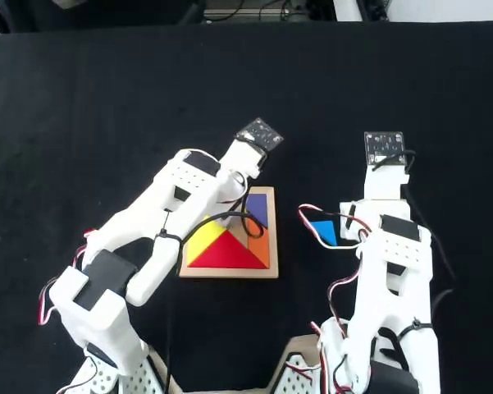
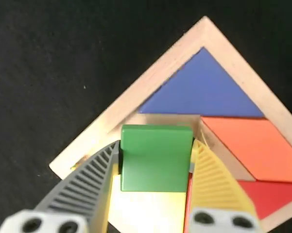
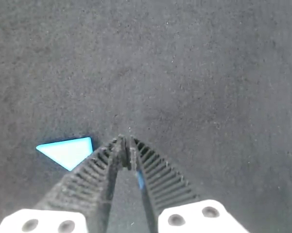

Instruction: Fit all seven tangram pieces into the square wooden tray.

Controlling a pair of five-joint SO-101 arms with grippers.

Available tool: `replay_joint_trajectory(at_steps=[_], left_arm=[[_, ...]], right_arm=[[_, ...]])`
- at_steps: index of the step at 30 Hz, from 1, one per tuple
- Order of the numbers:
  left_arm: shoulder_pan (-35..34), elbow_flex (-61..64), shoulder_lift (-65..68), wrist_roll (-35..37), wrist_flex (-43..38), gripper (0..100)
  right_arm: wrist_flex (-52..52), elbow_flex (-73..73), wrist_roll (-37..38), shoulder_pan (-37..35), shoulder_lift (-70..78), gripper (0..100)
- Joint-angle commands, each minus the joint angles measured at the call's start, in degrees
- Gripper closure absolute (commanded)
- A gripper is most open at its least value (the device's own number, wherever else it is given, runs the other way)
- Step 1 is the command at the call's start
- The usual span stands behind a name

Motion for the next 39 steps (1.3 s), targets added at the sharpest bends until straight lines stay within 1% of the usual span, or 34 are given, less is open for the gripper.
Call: replay_joint_trajectory(at_steps=[1, 3, 10, 15, 20, 27, 32, 39], left_arm=[[0.66, -1.63, -0.79, 0.79, 1.14, 84], [0.66, -1.71, -0.79, 2.29, 0.97, 82], [0.57, -3.3, -0.79, 4.13, 1.14, 82], [2.51, -3.21, -0.79, 3.25, 1.14, 81], [3.21, -3.12, -0.79, 3.08, 1.23, 76], [3.21, -3.3, -1.14, 3.08, 1.23, 76], [3.21, -2.68, -5.89, 3.08, 1.23, 76], [6.64, -1.01, -7.74, 2.02, 1.58, 72]], right_arm=[[-1.05, -0.84, 0.62, -0.97, -1.63, 98.7], [-1.05, -0.84, 0.62, -0.97, -1.63, 98.7], [-0.88, -0.75, 0.62, -0.97, -1.63, 98.7], [-0.88, -0.75, 0.62, -0.97, -1.63, 98.7], [-0.88, -0.75, 0.62, -0.97, -1.63, 98.7], [-0.88, -0.75, 0.62, -0.97, -1.63, 98.7], [-0.88, -0.75, 0.62, -0.97, -1.63, 98.7], [-0.88, -0.75, 0.62, -0.97, -1.63, 98.7]])
